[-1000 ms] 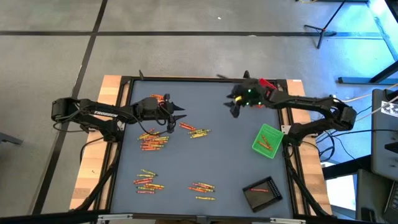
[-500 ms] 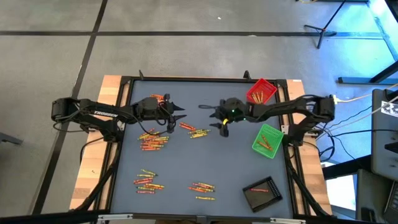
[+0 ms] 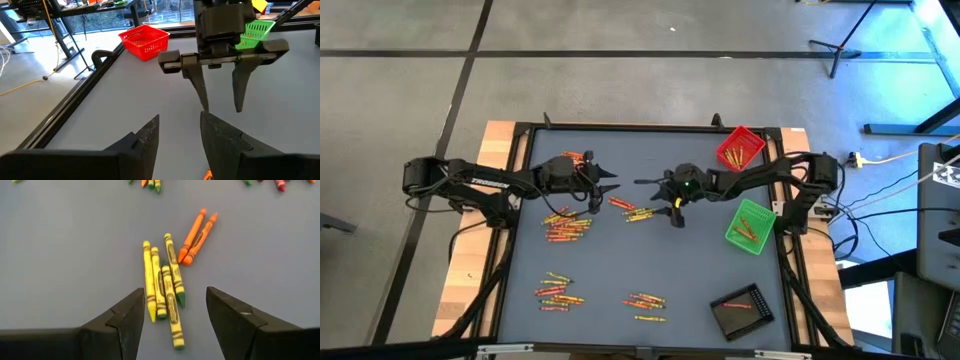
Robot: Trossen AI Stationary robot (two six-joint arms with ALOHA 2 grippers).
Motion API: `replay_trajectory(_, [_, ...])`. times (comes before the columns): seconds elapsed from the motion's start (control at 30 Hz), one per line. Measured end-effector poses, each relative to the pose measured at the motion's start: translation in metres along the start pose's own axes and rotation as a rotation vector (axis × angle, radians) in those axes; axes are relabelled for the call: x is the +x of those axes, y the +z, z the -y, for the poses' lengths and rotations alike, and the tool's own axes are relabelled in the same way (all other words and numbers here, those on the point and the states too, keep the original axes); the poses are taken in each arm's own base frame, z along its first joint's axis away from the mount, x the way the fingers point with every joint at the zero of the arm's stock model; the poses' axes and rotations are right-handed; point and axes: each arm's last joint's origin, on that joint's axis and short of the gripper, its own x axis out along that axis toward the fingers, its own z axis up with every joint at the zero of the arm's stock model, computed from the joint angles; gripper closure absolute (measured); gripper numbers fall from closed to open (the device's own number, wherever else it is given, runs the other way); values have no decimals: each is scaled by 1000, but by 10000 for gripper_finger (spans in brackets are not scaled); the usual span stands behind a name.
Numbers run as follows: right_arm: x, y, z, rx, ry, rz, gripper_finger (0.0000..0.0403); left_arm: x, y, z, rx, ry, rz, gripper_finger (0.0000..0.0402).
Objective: Sort crayons
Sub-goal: Put the green crayon into the red bin
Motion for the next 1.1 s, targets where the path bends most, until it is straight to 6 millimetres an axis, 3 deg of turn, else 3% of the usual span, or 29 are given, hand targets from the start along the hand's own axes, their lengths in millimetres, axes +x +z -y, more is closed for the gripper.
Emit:
replay_trajectory(0.47, [0,-8,-1,-7,-26,-85,194,0,0,0,0,0,0,274])
replay_trajectory(0.87, [23,-29,3,-3,-17,-103,195,0,1,0,0,1,8,274])
replay_trajectory(1.1, [23,-29,4,-5,-38,-112,259,0,1,0,0,1,8,274])
